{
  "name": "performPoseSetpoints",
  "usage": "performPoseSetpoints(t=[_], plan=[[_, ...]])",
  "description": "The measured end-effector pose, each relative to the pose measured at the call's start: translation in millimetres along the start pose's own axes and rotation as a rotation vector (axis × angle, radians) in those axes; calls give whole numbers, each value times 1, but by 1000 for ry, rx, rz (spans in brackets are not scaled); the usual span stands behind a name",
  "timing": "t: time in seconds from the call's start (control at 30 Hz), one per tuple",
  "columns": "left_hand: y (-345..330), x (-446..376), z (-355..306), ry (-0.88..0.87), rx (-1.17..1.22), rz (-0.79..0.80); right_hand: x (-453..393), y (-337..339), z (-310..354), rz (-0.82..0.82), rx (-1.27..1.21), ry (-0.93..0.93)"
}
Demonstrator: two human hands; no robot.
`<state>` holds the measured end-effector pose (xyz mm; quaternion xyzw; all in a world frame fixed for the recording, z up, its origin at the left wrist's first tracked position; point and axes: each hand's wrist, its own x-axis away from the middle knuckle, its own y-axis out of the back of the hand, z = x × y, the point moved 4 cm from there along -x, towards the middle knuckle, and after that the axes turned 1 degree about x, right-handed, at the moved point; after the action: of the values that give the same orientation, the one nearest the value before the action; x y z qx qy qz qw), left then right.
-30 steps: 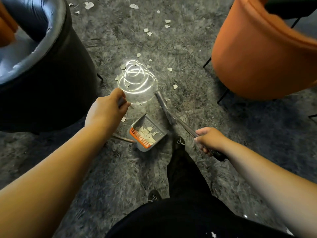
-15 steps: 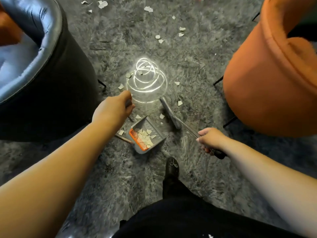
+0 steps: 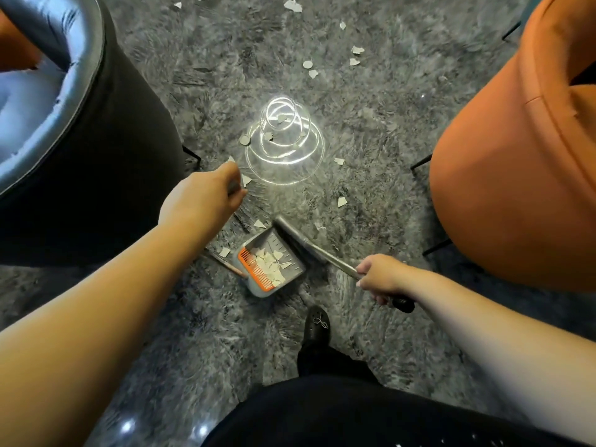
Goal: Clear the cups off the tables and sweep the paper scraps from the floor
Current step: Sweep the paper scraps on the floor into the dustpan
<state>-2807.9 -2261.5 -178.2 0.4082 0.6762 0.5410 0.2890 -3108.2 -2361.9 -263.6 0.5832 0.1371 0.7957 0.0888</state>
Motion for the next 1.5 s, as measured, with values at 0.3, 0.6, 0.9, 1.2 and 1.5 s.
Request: performPoseSetpoints(t=[0.3, 0.6, 0.9, 1.2, 1.5], plan=[[1, 11, 20, -1, 42, 6, 26, -17, 14, 0, -186, -4], [16, 31, 35, 57, 103, 24, 22, -21, 37, -139, -172, -3], [18, 34, 32, 19, 40, 70, -15, -37, 47, -112, 66, 4], [17, 41, 40, 2, 77, 30, 19, -60, 39, 5, -165, -13], [32, 69, 74, 77, 92, -6, 44, -61, 61, -70, -208, 43]])
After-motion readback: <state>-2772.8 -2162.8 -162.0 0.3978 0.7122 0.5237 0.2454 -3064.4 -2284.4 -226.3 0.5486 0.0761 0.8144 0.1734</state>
